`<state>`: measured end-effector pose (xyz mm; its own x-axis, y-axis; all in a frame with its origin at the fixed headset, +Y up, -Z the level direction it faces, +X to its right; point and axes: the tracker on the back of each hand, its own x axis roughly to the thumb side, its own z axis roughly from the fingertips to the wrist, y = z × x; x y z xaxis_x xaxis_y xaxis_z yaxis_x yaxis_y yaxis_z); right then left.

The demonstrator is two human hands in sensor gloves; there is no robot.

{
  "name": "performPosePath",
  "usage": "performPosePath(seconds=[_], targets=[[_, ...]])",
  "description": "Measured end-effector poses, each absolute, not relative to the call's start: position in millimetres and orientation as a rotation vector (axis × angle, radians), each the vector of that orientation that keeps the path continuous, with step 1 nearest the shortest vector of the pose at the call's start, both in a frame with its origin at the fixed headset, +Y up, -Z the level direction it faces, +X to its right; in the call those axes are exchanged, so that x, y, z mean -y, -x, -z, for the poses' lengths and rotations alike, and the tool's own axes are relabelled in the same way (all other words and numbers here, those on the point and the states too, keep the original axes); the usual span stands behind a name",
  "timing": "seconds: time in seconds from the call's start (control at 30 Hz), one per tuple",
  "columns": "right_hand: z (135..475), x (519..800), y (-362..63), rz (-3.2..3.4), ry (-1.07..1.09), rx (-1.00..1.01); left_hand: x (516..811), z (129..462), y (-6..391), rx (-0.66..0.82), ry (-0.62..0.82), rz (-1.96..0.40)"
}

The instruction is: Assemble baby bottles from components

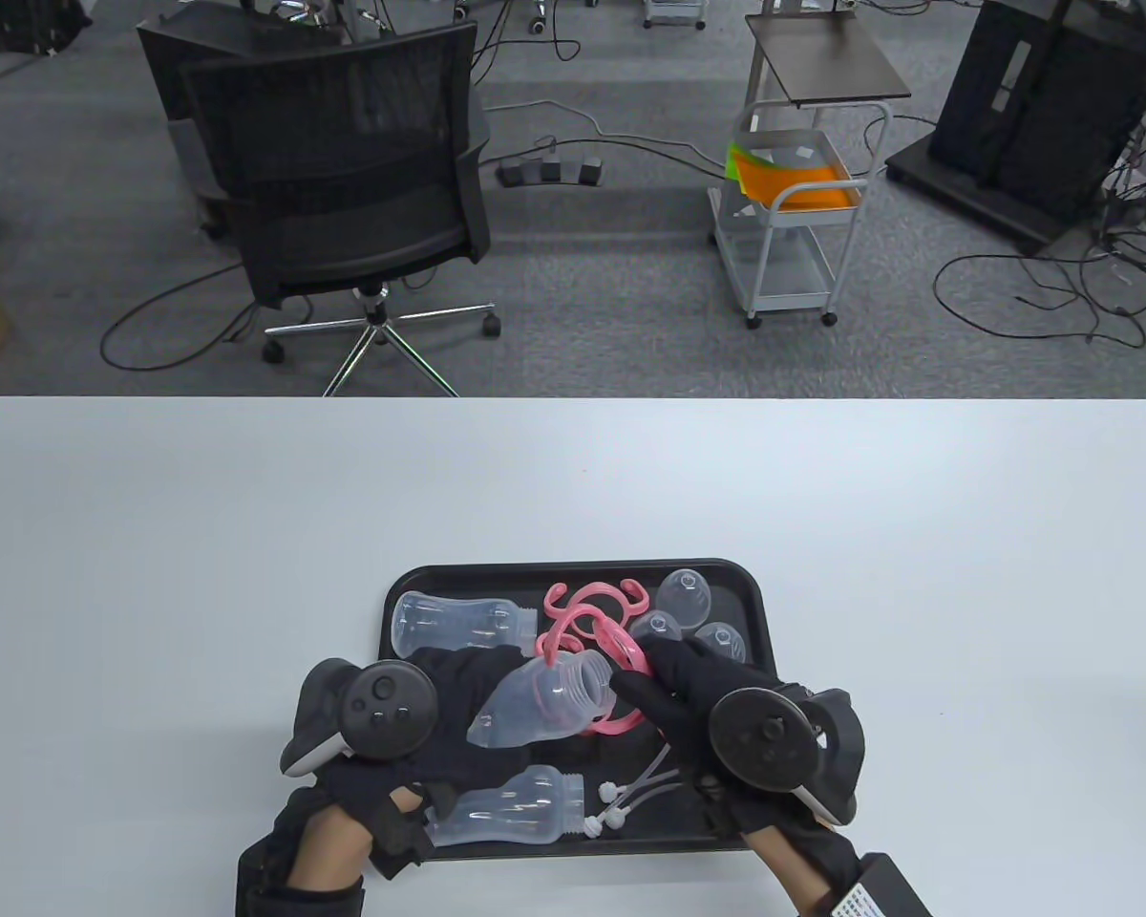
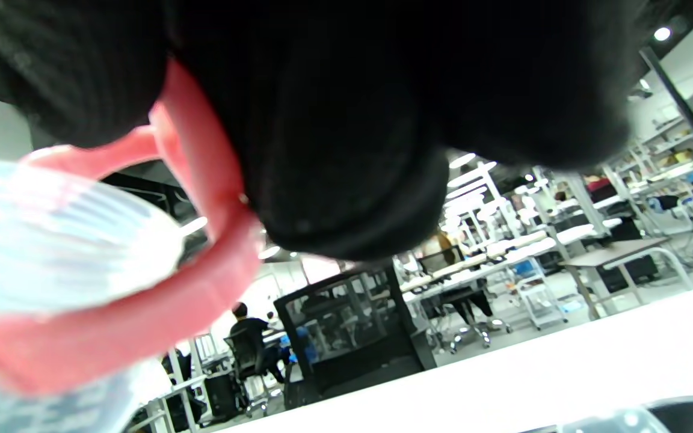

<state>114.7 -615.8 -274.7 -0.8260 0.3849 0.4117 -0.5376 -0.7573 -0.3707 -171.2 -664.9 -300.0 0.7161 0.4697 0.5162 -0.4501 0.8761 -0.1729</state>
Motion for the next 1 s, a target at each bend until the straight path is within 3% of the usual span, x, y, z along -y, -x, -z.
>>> performPosePath(seconds=[1.0], targets=[[239.4,617.0,-81.7,-2.619,-0.573,1.078,665.8,301.3,172.1,0.575,-0.004,-0.694]])
